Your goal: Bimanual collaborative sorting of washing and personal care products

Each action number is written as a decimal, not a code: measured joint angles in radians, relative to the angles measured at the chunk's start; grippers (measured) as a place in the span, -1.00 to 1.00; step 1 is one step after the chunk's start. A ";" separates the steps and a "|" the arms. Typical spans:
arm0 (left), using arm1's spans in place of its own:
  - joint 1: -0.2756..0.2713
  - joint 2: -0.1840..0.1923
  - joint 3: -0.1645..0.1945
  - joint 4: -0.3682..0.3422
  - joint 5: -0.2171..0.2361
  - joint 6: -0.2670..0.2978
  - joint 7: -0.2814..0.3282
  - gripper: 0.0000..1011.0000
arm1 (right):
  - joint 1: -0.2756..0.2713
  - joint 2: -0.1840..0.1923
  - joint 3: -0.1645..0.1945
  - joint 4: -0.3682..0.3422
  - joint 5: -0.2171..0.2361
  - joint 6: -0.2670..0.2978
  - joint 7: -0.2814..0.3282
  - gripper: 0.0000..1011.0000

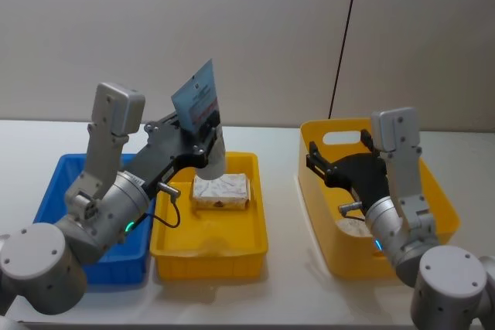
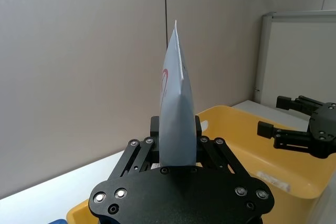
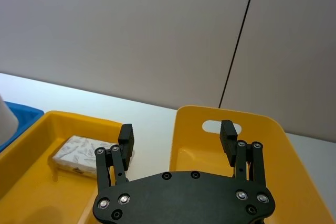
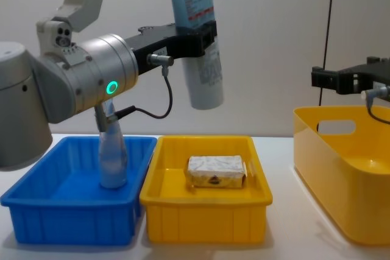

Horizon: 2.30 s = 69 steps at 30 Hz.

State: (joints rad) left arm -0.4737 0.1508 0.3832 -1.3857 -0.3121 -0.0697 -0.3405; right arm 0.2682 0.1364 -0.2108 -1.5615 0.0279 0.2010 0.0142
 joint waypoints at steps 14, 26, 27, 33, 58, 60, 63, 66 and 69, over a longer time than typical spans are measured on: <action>-0.011 -0.010 0.007 0.009 -0.007 -0.002 -0.012 -0.46 | -0.012 0.049 -0.009 -0.040 0.043 0.021 0.132 0.99; -0.014 -0.014 0.009 0.012 -0.008 -0.003 -0.016 -0.46 | 0.002 0.109 -0.042 -0.063 0.091 0.049 0.280 0.99; -0.014 -0.014 0.010 0.012 -0.008 -0.003 -0.016 -0.46 | 0.004 0.112 -0.045 -0.064 0.095 0.051 0.292 0.99; -0.014 -0.014 0.010 0.013 -0.009 -0.003 -0.017 -0.46 | 0.029 0.141 -0.075 -0.060 0.112 0.060 0.368 0.99; -0.015 -0.016 0.011 0.014 -0.009 -0.003 -0.018 -0.46 | 0.205 0.140 -0.208 0.095 0.089 0.045 0.497 0.99; -0.015 -0.016 0.011 0.014 -0.009 -0.003 -0.018 -0.46 | 0.216 0.136 -0.213 0.107 0.084 0.044 0.494 0.99; -0.015 -0.016 0.011 0.014 -0.009 -0.003 -0.018 -0.46 | 0.234 0.132 -0.220 0.124 0.077 0.043 0.489 0.99; -0.015 -0.016 0.011 0.014 -0.009 -0.003 -0.018 -0.46 | 0.248 0.130 -0.225 0.137 0.075 0.042 0.489 0.99; -0.015 -0.015 0.011 0.014 -0.009 -0.003 -0.018 -0.46 | 0.264 0.129 -0.232 0.153 0.074 0.040 0.491 0.99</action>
State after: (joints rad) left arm -0.4891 0.1353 0.3938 -1.3721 -0.3213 -0.0724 -0.3587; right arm 0.5323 0.2655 -0.4432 -1.4084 0.1020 0.2410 0.5056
